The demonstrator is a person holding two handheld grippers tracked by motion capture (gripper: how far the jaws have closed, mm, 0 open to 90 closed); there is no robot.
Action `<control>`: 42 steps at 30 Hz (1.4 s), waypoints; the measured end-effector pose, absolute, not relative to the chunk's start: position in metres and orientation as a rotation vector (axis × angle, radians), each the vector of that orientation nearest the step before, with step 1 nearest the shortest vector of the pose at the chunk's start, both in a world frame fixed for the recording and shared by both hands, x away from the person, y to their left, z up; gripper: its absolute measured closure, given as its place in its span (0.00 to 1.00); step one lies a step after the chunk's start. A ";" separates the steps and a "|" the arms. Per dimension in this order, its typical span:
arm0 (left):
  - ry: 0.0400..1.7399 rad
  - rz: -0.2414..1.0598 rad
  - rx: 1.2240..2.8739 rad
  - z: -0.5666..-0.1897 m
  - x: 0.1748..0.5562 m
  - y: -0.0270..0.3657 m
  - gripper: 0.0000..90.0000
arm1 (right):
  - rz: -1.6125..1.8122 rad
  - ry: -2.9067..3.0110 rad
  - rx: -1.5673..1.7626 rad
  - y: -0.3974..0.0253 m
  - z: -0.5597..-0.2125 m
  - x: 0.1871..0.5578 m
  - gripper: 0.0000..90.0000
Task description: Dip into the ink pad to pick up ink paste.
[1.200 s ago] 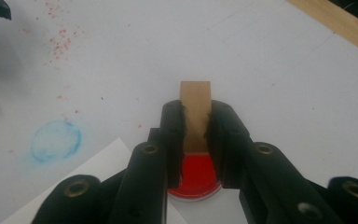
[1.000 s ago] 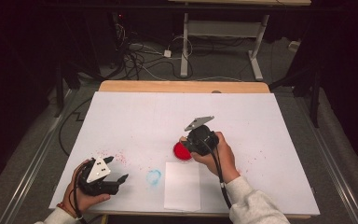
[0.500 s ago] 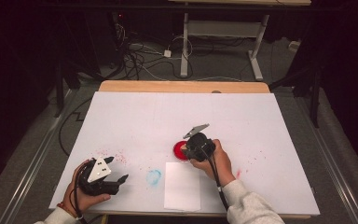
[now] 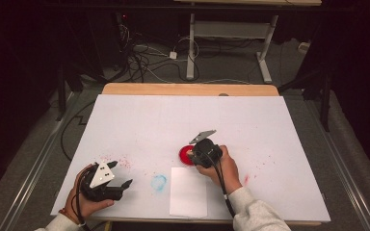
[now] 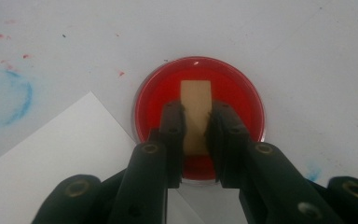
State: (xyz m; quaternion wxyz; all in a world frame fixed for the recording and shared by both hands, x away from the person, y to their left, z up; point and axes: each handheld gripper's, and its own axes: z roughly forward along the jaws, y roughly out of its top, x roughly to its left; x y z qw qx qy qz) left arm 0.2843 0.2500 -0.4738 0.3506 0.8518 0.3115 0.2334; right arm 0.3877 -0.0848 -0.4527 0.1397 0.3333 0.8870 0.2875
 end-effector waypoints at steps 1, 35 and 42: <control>0.804 0.605 2.208 -0.474 0.284 0.250 0.22 | 0.834 2.560 0.961 -0.085 -0.453 0.387 0.85; 0.772 0.594 2.216 -0.477 0.290 0.249 0.20 | 1.033 2.453 0.856 -0.109 -0.416 0.374 0.85; 0.766 0.597 2.218 -0.477 0.289 0.250 0.20 | 1.064 2.434 0.845 -0.113 -0.407 0.370 0.85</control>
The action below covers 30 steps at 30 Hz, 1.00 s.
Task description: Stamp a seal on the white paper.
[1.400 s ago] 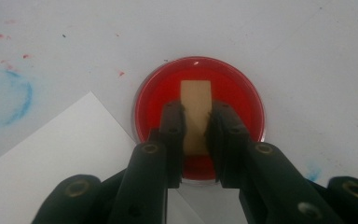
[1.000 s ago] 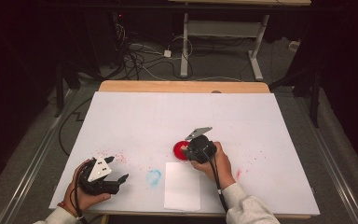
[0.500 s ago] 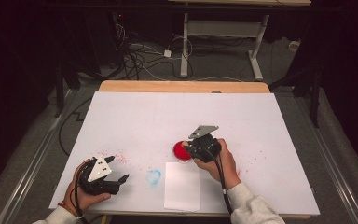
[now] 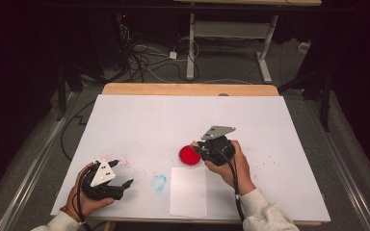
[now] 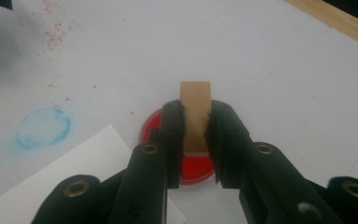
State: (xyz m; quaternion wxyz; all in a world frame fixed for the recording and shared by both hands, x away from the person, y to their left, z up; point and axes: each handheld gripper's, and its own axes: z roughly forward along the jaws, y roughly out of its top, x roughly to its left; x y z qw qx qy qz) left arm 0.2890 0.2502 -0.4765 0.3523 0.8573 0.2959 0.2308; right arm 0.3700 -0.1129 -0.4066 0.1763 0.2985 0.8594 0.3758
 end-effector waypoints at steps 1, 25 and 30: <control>0.768 0.599 2.220 -0.477 0.289 0.250 0.20 | 1.073 2.430 0.846 -0.113 -0.405 0.369 0.85; 0.764 0.613 2.222 -0.474 0.288 0.250 0.17 | 1.151 2.450 0.710 -0.114 -0.377 0.334 0.85; 0.757 0.612 2.233 -0.475 0.288 0.248 0.17 | 1.164 2.460 0.691 -0.117 -0.376 0.326 0.85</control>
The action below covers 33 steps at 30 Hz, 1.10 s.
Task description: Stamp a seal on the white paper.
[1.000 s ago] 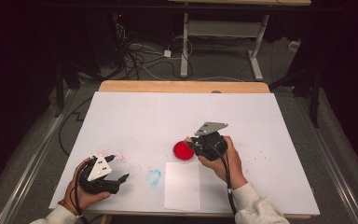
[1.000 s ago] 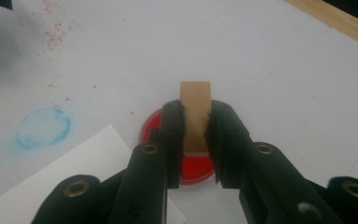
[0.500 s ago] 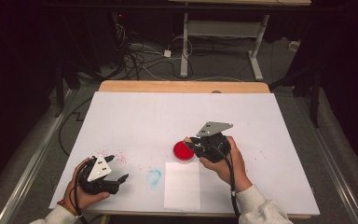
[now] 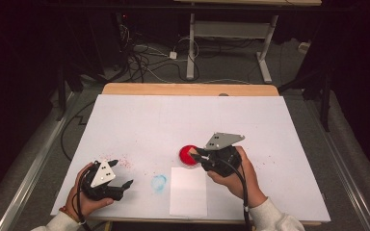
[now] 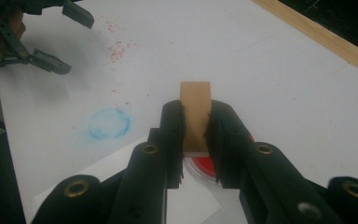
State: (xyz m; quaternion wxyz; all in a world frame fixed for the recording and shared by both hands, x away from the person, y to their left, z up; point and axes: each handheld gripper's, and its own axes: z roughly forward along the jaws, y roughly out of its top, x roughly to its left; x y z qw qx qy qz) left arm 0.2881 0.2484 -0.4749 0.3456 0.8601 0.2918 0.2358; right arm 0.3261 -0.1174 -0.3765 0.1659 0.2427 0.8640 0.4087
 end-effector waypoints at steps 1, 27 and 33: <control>0.757 0.610 2.233 -0.475 0.288 0.249 0.17 | 1.168 2.460 0.683 -0.118 -0.376 0.325 0.85; 0.751 0.626 2.248 -0.474 0.288 0.247 0.17 | 1.087 2.556 0.580 -0.110 -0.412 0.294 0.85; 0.751 0.626 2.248 -0.475 0.287 0.247 0.17 | 1.054 2.583 0.571 -0.108 -0.422 0.292 0.85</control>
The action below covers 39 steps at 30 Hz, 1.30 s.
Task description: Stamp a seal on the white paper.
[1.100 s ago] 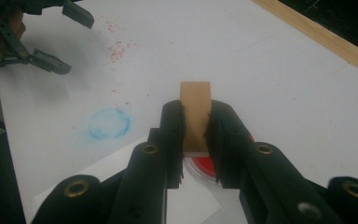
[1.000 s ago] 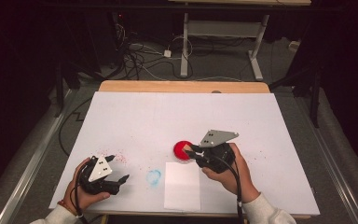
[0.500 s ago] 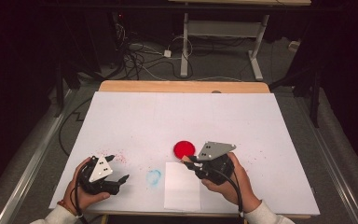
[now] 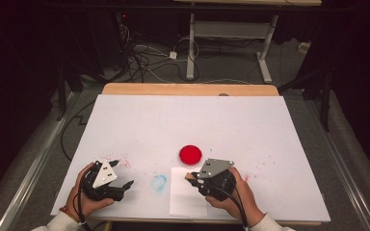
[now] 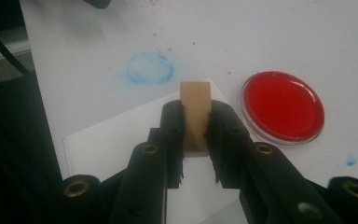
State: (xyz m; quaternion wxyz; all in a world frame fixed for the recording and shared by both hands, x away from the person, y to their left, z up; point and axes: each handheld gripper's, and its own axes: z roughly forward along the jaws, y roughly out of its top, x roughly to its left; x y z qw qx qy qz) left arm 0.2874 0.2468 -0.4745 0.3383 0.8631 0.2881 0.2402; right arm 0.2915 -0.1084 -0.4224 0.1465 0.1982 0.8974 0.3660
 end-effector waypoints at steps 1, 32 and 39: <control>0.751 0.625 2.248 -0.474 0.287 0.247 0.17 | 1.053 2.586 0.575 -0.108 -0.424 0.291 0.85; 0.734 0.631 2.260 -0.475 0.288 0.246 0.17 | 0.878 2.702 0.534 -0.096 -0.465 0.291 0.85; 0.731 0.631 2.271 -0.476 0.288 0.245 0.17 | 0.883 2.722 0.545 -0.097 -0.466 0.295 0.85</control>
